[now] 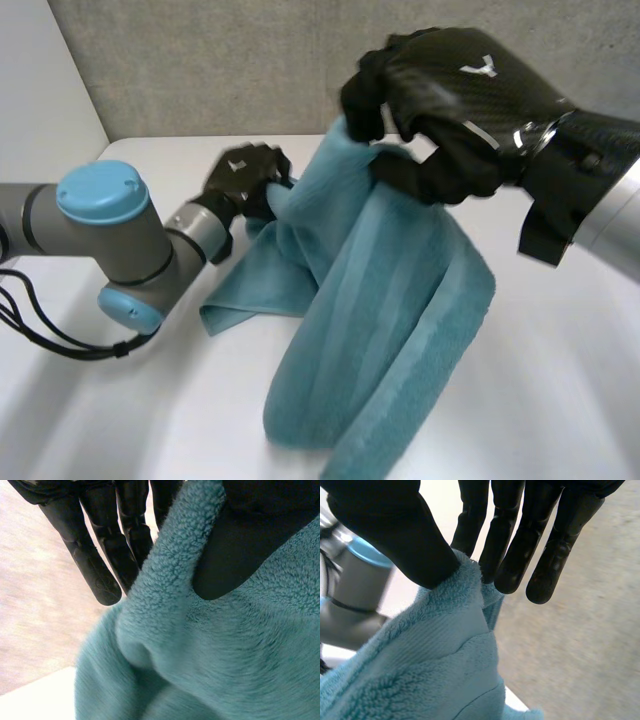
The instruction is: Fold the laundry
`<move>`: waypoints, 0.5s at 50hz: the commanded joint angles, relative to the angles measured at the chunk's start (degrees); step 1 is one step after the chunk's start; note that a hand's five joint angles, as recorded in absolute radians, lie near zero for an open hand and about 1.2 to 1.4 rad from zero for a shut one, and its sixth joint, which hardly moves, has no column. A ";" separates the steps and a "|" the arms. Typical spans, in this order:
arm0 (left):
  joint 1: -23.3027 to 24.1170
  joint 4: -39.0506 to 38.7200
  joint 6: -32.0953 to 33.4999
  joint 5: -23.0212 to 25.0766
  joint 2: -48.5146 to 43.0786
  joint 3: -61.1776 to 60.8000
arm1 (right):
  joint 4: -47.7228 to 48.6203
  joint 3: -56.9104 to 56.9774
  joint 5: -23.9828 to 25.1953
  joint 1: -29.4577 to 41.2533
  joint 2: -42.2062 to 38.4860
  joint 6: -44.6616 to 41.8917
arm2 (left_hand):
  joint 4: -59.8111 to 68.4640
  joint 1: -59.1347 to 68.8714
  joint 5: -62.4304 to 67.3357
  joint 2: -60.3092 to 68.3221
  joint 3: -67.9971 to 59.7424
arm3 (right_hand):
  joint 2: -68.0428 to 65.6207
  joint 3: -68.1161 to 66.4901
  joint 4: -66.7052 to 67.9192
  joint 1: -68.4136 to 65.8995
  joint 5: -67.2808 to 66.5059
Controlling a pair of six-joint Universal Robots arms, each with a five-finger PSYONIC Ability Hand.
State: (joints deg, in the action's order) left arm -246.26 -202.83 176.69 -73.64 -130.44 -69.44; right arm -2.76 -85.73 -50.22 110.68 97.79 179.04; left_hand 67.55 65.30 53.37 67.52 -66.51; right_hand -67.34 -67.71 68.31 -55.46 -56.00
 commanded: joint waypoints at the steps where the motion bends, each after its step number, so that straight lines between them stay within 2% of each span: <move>1: -0.71 -9.66 3.73 -19.06 6.32 4.57 | 7.22 7.20 -3.20 -6.09 -8.64 0.26 | 12.45 14.70 16.63 12.48 -13.49 | -12.66 -12.29 11.69 -24.54 -14.00; 2: -0.72 -9.69 3.75 -19.08 6.34 4.58 | 7.25 7.24 -3.22 -6.09 -8.67 0.26 | 12.45 14.70 16.63 12.48 -13.49 | -12.66 -12.29 11.69 -24.54 -14.00; 4: -0.89 -14.32 7.60 -20.05 10.97 4.75 | 9.61 15.54 -8.55 -5.92 -14.18 0.17 | 12.45 14.70 16.63 12.48 -13.49 | -12.66 -12.29 11.69 -24.54 -14.00; 5: -0.89 -14.34 7.61 -20.05 11.00 4.75 | 9.62 15.59 -8.58 -5.92 -14.20 0.17 | 12.45 14.70 16.63 12.48 -13.49 | -12.66 -12.29 11.69 -24.54 -14.00; 7: -0.89 -16.53 9.89 -20.49 15.72 4.14 | 10.76 22.33 -12.52 -5.48 -17.97 -0.88 | 12.45 14.70 16.63 12.48 -13.49 | -12.66 -12.29 11.69 -24.54 -14.00; 11: -0.72 -16.02 10.08 -20.75 19.07 1.60 | 13.03 24.90 -13.59 -5.21 -19.74 -2.29 | 12.45 14.70 16.63 12.48 -13.49 | -12.66 -12.29 11.69 -24.54 -14.00; 19: 1.57 -10.21 10.34 -23.92 23.65 -13.35 | 19.99 14.80 -11.74 -2.75 -20.18 -2.91 | 12.45 14.70 16.63 12.48 -13.49 | -12.66 -12.29 11.69 -24.54 -14.00; 25: 4.11 0.39 10.16 -28.74 24.27 -23.79 | 19.03 5.85 -11.39 -2.93 -22.81 -5.27 | 12.45 14.70 16.63 12.48 -13.49 | -12.66 -12.29 11.69 -24.54 -14.00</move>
State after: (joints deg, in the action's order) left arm -244.51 -212.33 187.16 -97.90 -106.62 -83.23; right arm 16.90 -71.05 -62.35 107.65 76.96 175.83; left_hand 68.24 65.30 53.37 68.65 -67.89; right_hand -67.34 -67.72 68.31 -55.76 -56.05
